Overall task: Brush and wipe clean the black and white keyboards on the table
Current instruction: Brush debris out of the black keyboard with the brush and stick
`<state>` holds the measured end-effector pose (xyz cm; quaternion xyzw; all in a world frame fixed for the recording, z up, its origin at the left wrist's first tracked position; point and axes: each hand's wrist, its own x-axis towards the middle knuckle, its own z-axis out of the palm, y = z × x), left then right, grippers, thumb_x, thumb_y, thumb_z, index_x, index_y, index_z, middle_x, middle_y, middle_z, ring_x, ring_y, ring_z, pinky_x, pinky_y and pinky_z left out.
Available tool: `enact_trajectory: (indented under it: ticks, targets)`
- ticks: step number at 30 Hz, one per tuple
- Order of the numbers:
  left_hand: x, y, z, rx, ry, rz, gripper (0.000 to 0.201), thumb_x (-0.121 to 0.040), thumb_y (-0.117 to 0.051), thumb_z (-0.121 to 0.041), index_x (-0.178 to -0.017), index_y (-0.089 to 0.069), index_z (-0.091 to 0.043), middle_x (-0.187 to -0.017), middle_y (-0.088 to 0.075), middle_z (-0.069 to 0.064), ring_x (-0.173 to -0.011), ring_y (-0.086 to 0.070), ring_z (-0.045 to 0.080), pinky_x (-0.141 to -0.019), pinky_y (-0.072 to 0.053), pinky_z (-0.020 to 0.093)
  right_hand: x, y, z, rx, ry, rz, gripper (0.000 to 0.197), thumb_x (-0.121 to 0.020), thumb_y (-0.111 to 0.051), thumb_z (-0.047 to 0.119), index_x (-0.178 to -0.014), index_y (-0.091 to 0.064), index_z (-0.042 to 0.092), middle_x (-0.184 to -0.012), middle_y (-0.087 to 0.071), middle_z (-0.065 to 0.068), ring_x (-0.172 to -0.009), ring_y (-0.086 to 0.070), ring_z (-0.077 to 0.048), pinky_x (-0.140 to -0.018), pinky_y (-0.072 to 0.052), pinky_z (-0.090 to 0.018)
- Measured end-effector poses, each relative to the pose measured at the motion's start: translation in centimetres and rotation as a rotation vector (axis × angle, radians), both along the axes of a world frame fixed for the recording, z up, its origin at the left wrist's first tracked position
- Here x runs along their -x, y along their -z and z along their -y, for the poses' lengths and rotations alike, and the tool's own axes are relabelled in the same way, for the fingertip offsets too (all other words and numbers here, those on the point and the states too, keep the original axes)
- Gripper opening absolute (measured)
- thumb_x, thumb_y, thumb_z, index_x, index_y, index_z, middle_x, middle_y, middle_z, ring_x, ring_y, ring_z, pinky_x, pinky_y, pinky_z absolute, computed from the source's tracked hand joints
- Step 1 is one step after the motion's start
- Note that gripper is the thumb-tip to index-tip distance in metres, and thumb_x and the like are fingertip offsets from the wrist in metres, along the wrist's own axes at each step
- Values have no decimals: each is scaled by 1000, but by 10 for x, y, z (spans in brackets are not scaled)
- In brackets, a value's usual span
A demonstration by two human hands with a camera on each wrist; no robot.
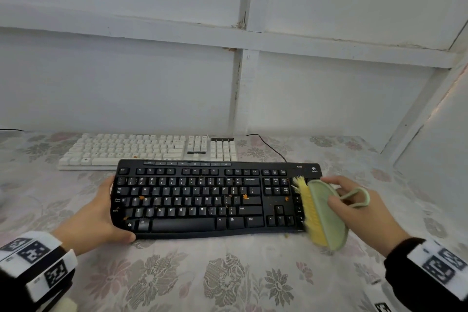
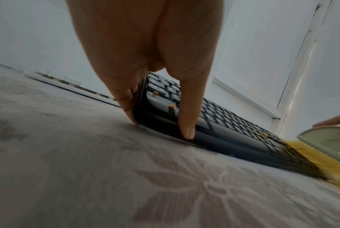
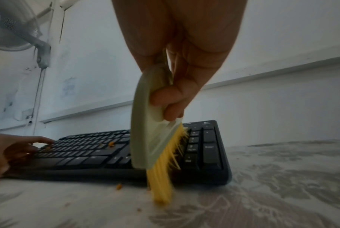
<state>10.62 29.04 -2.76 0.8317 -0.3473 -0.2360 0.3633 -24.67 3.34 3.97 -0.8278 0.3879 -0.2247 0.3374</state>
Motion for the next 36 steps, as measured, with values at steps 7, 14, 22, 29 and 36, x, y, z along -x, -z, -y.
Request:
enact_trajectory:
  ticks: [7, 14, 22, 29, 36]
  targets:
    - [-1, 2, 0, 39, -20, -32, 119, -50, -86, 3, -132, -11, -40, -106, -52, -14, -90, -53, 5, -70, -40, 19, -15, -33, 18, 72, 81, 169, 30, -89, -54, 8, -104, -62, 33, -88, -65, 6, -76, -60, -12, -58, -44, -19]
    - [1, -1, -1, 66, -10, -50, 115, -43, -85, -4, -121, -13, -48, -103, -53, -16, -89, -53, 4, -70, -40, 18, -19, -14, 16, 33, 59, 48, 23, -90, -53, 10, -102, -61, 29, -84, -63, -1, -66, -55, -11, -50, -41, -14]
    - [-2, 3, 0, 32, -10, -39, 122, -50, -86, 2, -136, -11, -38, -105, -49, -19, -91, -52, 4, -71, -40, 20, 2, -29, 12, -24, 58, 105, 27, -90, -54, 9, -100, -64, 32, -87, -66, 2, -77, -62, -15, -58, -44, -23]
    - [-3, 2, 0, 59, 10, -52, 117, -47, -86, -2, -124, -10, -45, -109, -50, -15, -94, -53, 5, -73, -40, 19, -46, -30, 31, 8, 65, 172, 31, -88, -52, 10, -106, -61, 32, -87, -64, -3, -72, -60, -16, -57, -49, -25]
    - [-6, 5, -1, 70, 33, -30, 108, -46, -87, -6, -106, -18, -64, -109, -55, -14, -97, -56, 7, -74, -42, 21, -29, -10, 10, -16, 13, 17, 25, -90, -52, 9, -104, -61, 27, -85, -63, 3, -70, -59, -13, -49, -44, -19]
